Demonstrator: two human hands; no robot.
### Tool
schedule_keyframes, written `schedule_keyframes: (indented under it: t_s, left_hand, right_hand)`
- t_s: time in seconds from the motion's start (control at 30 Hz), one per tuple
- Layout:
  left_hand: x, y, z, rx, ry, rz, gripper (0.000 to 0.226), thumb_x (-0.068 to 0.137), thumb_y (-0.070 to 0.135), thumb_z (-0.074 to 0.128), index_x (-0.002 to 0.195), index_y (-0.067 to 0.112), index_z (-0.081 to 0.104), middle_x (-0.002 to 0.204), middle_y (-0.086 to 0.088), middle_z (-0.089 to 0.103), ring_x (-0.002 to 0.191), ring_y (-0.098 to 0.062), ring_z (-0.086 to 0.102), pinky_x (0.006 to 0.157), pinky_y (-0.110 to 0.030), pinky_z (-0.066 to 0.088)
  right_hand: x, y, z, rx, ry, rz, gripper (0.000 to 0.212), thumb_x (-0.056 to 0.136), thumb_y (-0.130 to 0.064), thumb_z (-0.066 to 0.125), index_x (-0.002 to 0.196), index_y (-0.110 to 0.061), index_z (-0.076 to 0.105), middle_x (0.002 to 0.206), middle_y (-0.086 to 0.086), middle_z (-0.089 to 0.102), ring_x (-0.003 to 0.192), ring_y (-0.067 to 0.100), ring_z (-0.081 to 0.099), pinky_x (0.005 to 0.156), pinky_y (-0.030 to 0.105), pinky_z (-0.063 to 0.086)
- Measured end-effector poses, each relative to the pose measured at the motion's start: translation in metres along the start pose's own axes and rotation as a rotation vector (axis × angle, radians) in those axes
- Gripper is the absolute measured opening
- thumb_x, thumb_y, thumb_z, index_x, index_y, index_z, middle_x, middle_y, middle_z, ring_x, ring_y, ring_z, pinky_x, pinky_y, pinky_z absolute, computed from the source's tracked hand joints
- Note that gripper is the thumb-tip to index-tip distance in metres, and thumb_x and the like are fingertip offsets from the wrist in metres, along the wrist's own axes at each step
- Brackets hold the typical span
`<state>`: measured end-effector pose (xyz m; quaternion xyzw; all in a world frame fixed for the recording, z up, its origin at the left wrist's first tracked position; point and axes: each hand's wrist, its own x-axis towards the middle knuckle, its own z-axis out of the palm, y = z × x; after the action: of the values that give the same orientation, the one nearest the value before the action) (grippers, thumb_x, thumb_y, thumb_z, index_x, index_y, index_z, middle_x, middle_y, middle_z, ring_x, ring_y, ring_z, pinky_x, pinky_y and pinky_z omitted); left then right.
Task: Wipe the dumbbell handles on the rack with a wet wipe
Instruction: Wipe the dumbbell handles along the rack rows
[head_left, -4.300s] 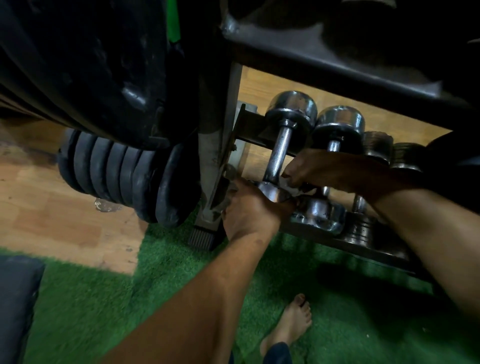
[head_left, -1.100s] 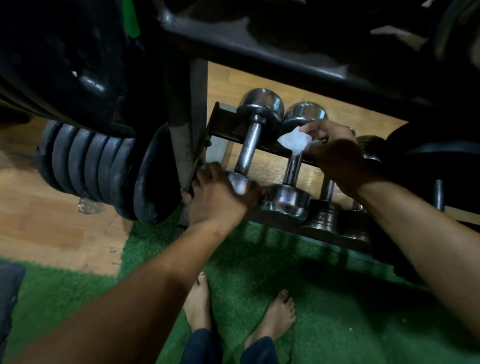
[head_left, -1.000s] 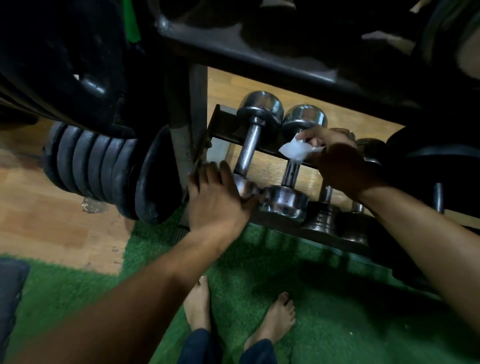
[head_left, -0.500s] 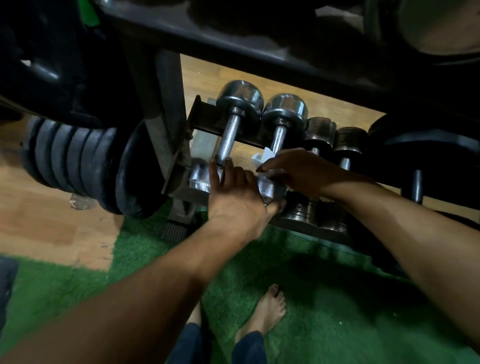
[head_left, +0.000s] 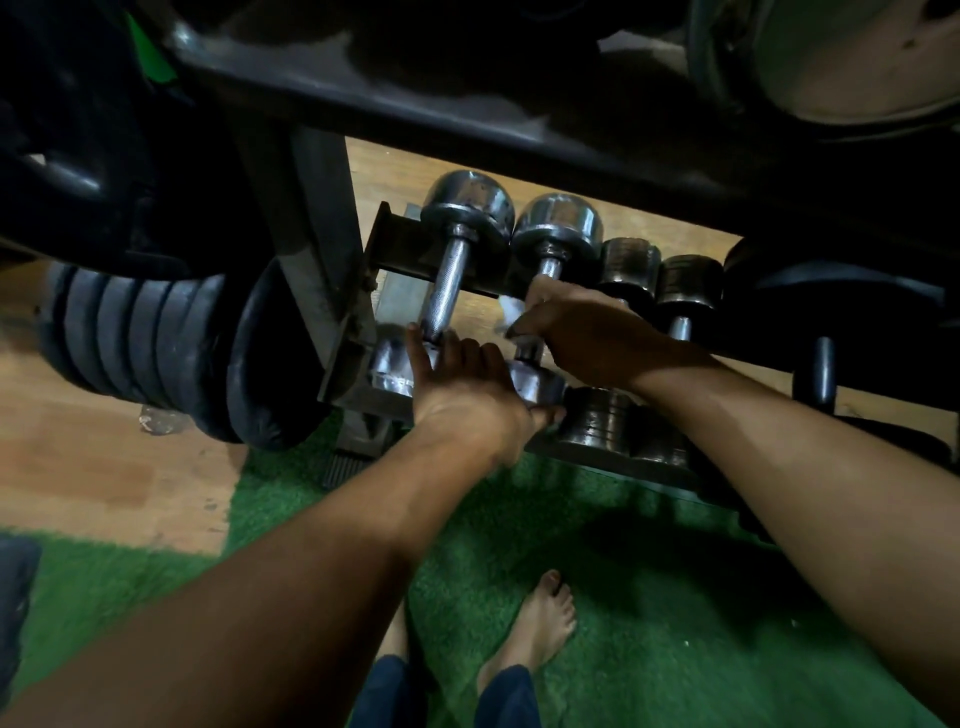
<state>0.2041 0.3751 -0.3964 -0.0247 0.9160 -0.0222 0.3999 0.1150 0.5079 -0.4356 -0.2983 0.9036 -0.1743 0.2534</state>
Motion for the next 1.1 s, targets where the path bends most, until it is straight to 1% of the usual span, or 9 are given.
schedule_keyframes:
  t_s: [0.07,0.3,0.47,0.57,0.63,0.7,0.83,1.0,1.1]
  left_hand:
    - [0.001,0.001,-0.003,0.012,-0.029,-0.008,0.108,0.086,0.089,0.020,0.159,0.009,0.018,0.164,-0.013,0.022,0.156,-0.034,0.001,0.115,-0.070,-0.015]
    - [0.004,0.001,-0.003,0.019,-0.063,-0.017,0.108,0.086,0.089,0.019,0.161,0.011,0.013,0.166,-0.012,0.018,0.157,-0.033,-0.001,0.114,-0.070,-0.017]
    - [0.004,0.002,-0.004,0.024,-0.066,-0.023,0.109,0.086,0.089,0.017,0.161,0.010,0.010,0.167,-0.012,0.016,0.157,-0.033,-0.002,0.114,-0.070,-0.017]
    - [0.004,0.002,-0.004,0.027,-0.064,-0.022,0.109,0.086,0.089,0.018,0.161,0.010,0.011,0.166,-0.013,0.017,0.156,-0.033,-0.001,0.114,-0.070,-0.017]
    - [0.004,0.002,-0.003,0.022,-0.054,-0.023,0.110,0.085,0.090,0.019,0.160,0.010,0.014,0.165,-0.013,0.019,0.156,-0.033,0.000,0.114,-0.070,-0.016]
    - [0.004,0.002,-0.003,0.018,-0.048,-0.022,0.110,0.085,0.090,0.020,0.160,0.009,0.015,0.165,-0.013,0.020,0.156,-0.034,0.001,0.114,-0.070,-0.015]
    - [0.003,0.002,-0.004,-0.004,-0.040,-0.020,0.109,0.086,0.089,0.021,0.160,0.009,0.015,0.165,-0.014,0.019,0.156,-0.033,0.001,0.114,-0.070,-0.016]
    - [0.004,0.002,-0.003,-0.009,-0.040,-0.026,0.110,0.085,0.090,0.022,0.160,0.009,0.014,0.166,-0.013,0.018,0.157,-0.032,-0.001,0.114,-0.069,-0.017]
    - [0.004,0.002,-0.001,-0.014,-0.032,-0.023,0.109,0.086,0.089,0.022,0.160,0.009,0.015,0.166,-0.013,0.018,0.157,-0.032,-0.001,0.115,-0.069,-0.016]
  right_hand:
    - [0.004,-0.002,-0.002,-0.017,0.114,0.069,0.016,0.094,-0.038,0.058,0.097,-0.022,0.058,0.089,0.004,0.060,0.077,0.022,0.054,0.070,0.040,0.044]
    - [0.011,-0.001,0.006,0.066,0.041,0.163,0.024,0.088,-0.050,0.051,0.092,-0.027,0.051,0.089,-0.004,0.056,0.082,0.021,0.058,0.068,0.039,0.046]
    - [0.024,-0.002,0.005,0.088,0.218,0.325,0.025,0.100,-0.043,0.043,0.111,-0.022,0.052,0.101,0.005,0.059,0.091,0.029,0.060,0.080,0.049,0.049]
    - [0.016,-0.007,0.013,-0.051,0.254,0.232,0.030,0.101,-0.039,0.034,0.112,-0.016,0.052,0.101,0.008,0.057,0.086,0.030,0.058,0.069,0.048,0.049]
    - [0.010,-0.012,0.014,-0.188,0.226,0.198,0.055,0.096,-0.036,0.015,0.122,-0.010,0.055,0.111,0.012,0.054,0.092,0.032,0.057,0.061,0.044,0.045]
    - [0.005,-0.011,0.013,-0.257,0.235,0.168,0.052,0.096,-0.025,0.019,0.128,-0.005,0.055,0.118,0.018,0.053,0.096,0.037,0.057,0.060,0.044,0.045]
    - [0.015,-0.012,0.012,0.028,0.371,0.380,0.026,0.102,-0.022,0.042,0.123,-0.011,0.053,0.109,0.017,0.059,0.097,0.037,0.059,0.076,0.043,0.048]
    - [0.012,-0.021,0.012,0.191,0.395,0.505,0.037,0.094,0.000,0.044,0.129,-0.002,0.057,0.128,0.022,0.053,0.117,0.039,0.051,0.095,0.040,0.041]
    - [0.016,-0.016,0.008,0.501,0.371,0.707,0.024,0.086,-0.011,0.050,0.104,-0.006,0.065,0.110,0.021,0.063,0.109,0.038,0.057,0.094,0.041,0.047]
